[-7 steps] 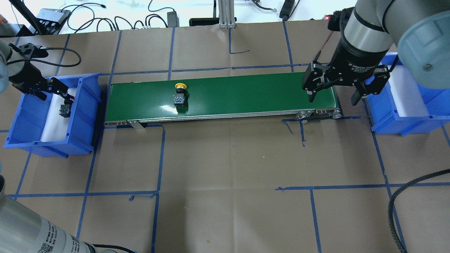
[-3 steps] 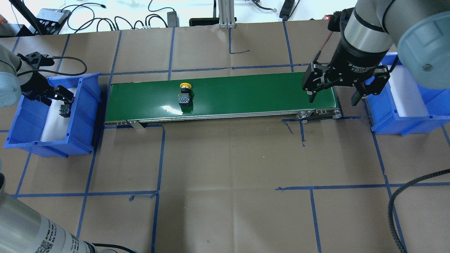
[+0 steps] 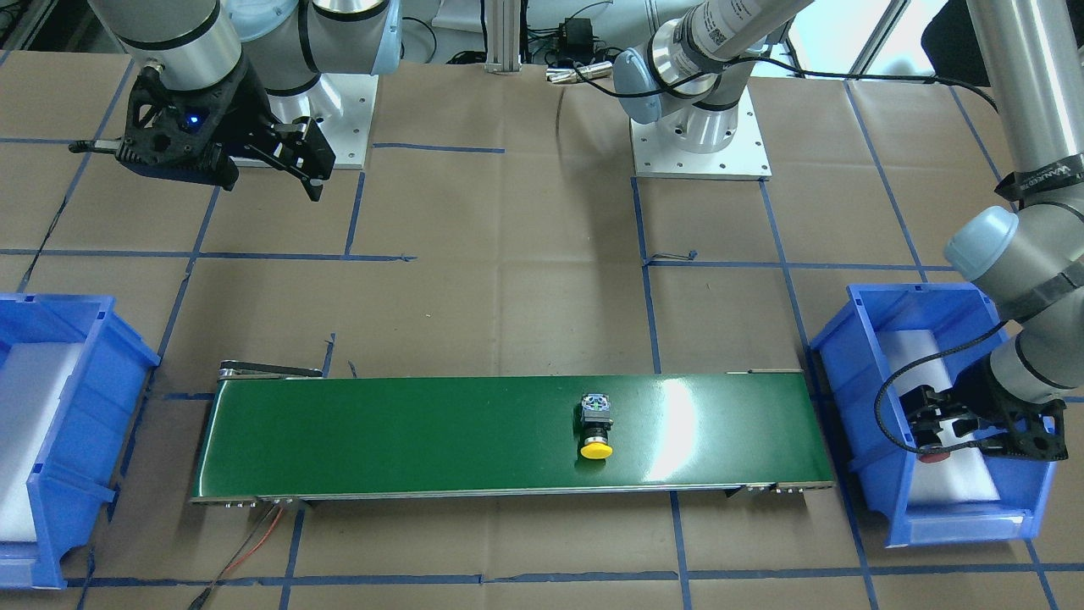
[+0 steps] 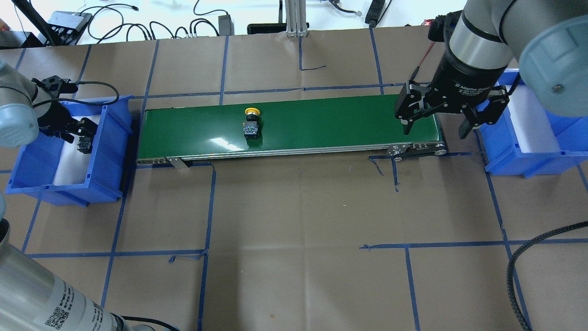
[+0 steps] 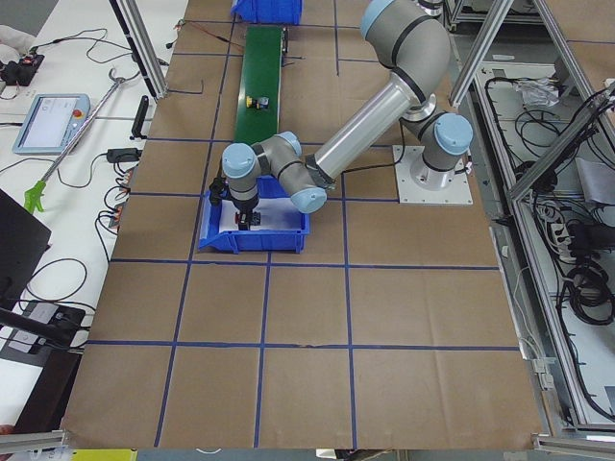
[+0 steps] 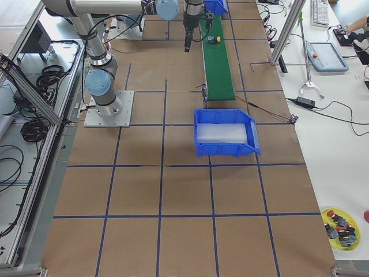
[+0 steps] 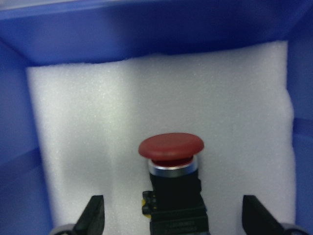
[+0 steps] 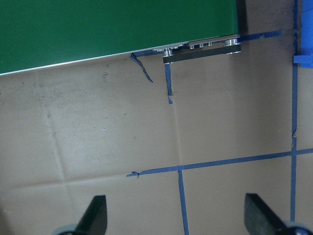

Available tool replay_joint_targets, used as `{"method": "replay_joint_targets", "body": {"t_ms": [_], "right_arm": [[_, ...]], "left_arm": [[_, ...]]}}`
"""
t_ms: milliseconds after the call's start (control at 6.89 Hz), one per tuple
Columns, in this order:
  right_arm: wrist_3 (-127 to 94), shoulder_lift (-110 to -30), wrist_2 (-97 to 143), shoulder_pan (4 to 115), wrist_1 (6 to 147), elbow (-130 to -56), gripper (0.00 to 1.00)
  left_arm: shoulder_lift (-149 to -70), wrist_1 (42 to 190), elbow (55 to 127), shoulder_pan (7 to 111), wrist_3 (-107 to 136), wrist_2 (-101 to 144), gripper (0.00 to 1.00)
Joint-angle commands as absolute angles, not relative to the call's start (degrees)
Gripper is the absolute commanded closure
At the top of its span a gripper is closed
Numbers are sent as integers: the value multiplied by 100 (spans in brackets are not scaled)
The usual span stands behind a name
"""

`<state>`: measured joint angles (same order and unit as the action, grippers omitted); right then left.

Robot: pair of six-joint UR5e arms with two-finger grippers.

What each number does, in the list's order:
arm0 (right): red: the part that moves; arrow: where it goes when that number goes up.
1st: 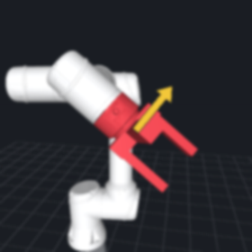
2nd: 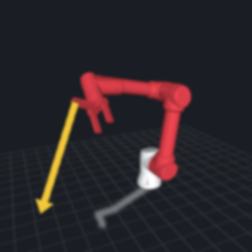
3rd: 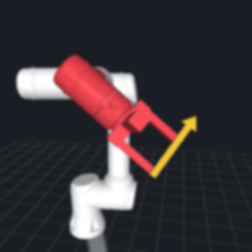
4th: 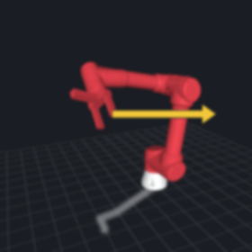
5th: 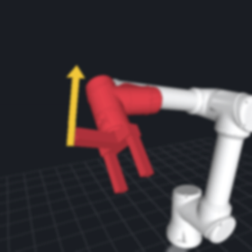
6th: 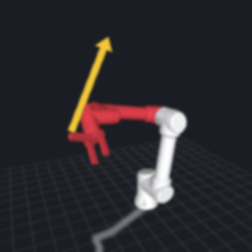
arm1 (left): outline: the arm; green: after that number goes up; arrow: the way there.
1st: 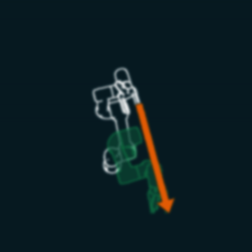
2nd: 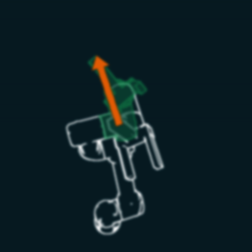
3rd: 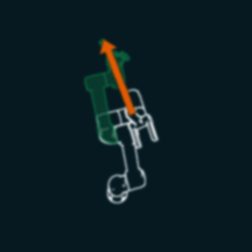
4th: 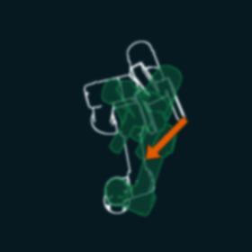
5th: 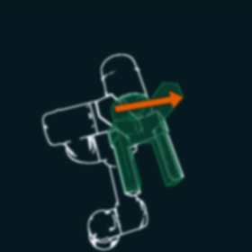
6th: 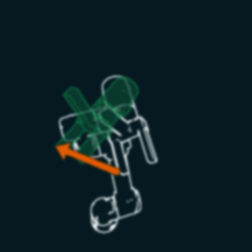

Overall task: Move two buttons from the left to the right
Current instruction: 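Return the left gripper to the bin and grasp the red-capped button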

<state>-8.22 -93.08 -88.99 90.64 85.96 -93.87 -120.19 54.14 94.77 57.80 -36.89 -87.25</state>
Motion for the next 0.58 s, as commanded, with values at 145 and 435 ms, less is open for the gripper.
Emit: {"method": "replay_joint_targets", "body": {"t_ms": [145, 435], "right_arm": [[-826, -9308, -8903, 9062, 8596, -9387, 0], [-826, -9308, -8903, 9062, 8596, -9387, 0]], "left_arm": [[-11936, 5475, 9466, 5792, -3735, -8728, 73], [-11883, 5598, 9291, 5783, -3753, -8745, 90]]}}
